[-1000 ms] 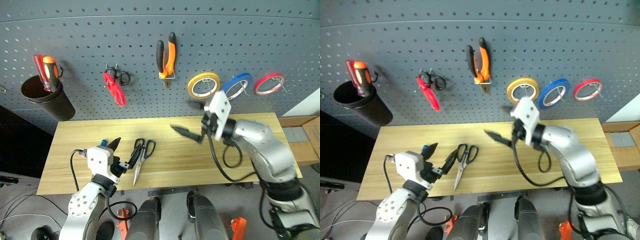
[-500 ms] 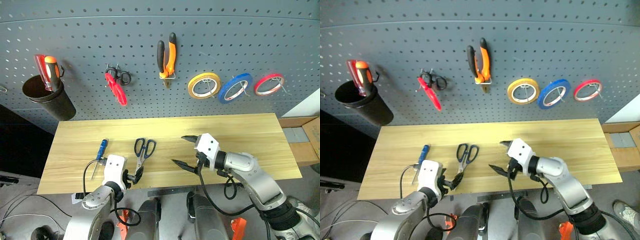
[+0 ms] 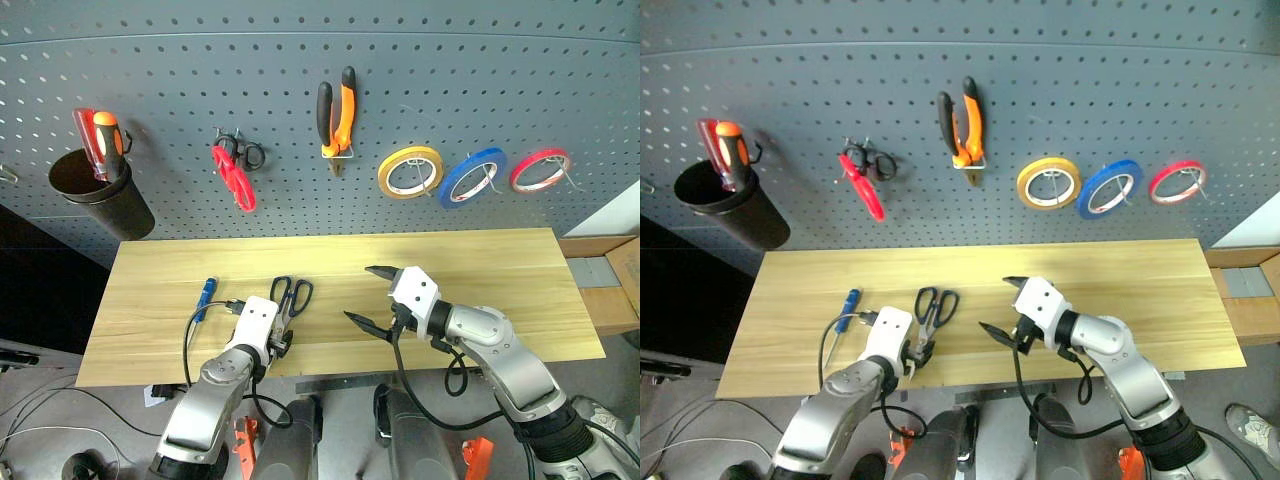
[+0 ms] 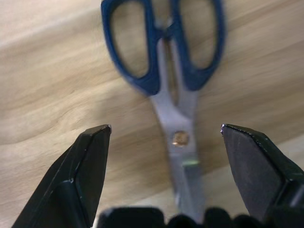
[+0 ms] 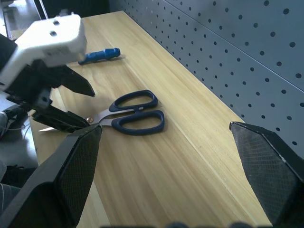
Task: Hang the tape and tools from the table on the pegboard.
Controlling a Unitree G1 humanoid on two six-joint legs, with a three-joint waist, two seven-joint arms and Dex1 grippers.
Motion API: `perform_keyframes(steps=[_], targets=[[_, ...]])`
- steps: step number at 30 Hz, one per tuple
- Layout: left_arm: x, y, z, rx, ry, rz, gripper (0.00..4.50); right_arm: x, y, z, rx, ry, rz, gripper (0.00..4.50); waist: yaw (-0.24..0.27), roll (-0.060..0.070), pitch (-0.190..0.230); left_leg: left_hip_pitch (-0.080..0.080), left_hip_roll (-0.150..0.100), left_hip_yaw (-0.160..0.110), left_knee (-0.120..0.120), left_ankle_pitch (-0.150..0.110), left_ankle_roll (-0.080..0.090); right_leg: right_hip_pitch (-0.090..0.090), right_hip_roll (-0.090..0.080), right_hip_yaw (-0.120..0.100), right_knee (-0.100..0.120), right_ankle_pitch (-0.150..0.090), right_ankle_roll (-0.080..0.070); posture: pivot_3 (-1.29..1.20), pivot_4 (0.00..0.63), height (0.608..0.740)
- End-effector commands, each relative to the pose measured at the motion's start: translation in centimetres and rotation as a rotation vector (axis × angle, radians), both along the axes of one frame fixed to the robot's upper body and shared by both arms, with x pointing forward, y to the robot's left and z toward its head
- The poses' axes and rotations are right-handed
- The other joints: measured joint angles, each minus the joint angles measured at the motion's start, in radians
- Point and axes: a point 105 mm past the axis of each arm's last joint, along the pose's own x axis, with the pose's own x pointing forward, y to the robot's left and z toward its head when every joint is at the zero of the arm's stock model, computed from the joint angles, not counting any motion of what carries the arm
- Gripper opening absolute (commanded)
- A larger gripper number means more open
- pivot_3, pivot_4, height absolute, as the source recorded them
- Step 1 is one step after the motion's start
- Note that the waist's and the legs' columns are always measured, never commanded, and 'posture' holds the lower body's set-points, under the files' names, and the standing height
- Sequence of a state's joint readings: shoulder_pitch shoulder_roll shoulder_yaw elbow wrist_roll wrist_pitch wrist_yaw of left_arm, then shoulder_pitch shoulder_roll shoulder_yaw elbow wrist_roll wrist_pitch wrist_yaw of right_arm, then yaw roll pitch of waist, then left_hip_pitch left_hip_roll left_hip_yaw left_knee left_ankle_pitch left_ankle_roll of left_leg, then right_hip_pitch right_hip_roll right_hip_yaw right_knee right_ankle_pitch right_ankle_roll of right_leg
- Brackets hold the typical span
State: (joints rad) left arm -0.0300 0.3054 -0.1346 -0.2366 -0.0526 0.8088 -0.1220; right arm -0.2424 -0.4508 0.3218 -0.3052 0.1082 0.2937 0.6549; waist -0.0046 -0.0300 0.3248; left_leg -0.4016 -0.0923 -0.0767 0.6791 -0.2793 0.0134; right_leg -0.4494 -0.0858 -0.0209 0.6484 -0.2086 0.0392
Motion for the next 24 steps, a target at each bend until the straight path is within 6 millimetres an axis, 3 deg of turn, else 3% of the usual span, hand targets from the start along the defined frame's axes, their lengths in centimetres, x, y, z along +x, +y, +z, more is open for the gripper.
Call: perform_keyframes(steps=[1, 10, 13, 21, 24], targets=[[0.4, -0.3, -0.5, 0.012, 0.006, -0.005, 4.0, -0.3, 0.1, 0.7, 0.018, -0.016, 0.016, 4.46, 0.001, 0.0, 0.0, 0.0, 0.0, 0.0, 0.0, 0.0, 0.0, 0.0, 0.0, 0.0, 0.0, 0.0, 0.0, -0.01, 0.335, 0.74], [-0.3, -1.2, -2.7, 0.035, 0.161, 0.0, 4.0, 0.2, -0.3, 0.8, 0.012, -0.02, -0.007, 4.46, 0.001, 0.001, -0.001, 0.004, 0.0, -0.001, 0.0, 0.0, 0.0, 0.005, 0.0, -0.001, -0.001, 0.0, 0.0, -0.03, 0.33, 0.74], [-0.8, -1.0, -2.8, 0.062, 0.17, -0.007, 3.37, 0.3, -0.4, 0.9, 0.012, -0.021, -0.012, 4.5, -0.001, 0.001, -0.001, 0.006, 0.0, -0.001, 0.0, 0.0, 0.0, 0.007, 0.0, -0.001, -0.001, 0.0, 0.0, -0.03, 0.33, 0.74], [-1.2, 0.3, -2.5, 0.112, 0.154, -0.004, 0.74, 0.5, -0.2, 0.9, 0.018, -0.022, -0.009, 4.5, -0.003, 0.002, -0.001, 0.007, 0.001, -0.001, -0.001, 0.0, 0.0, 0.008, 0.0, -0.001, -0.001, 0.0, 0.0, -0.02, 0.325, 0.74], [-1.0, 0.9, -1.2, 0.134, 0.068, -0.004, 0.69, 0.7, -0.1, 1.1, 0.024, -0.023, -0.004, 4.5, -0.004, 0.001, -0.001, 0.007, 0.0, -0.001, -0.001, 0.0, 0.0, 0.008, 0.0, -0.001, -0.001, 0.0, 0.001, -0.01, 0.317, 0.74]])
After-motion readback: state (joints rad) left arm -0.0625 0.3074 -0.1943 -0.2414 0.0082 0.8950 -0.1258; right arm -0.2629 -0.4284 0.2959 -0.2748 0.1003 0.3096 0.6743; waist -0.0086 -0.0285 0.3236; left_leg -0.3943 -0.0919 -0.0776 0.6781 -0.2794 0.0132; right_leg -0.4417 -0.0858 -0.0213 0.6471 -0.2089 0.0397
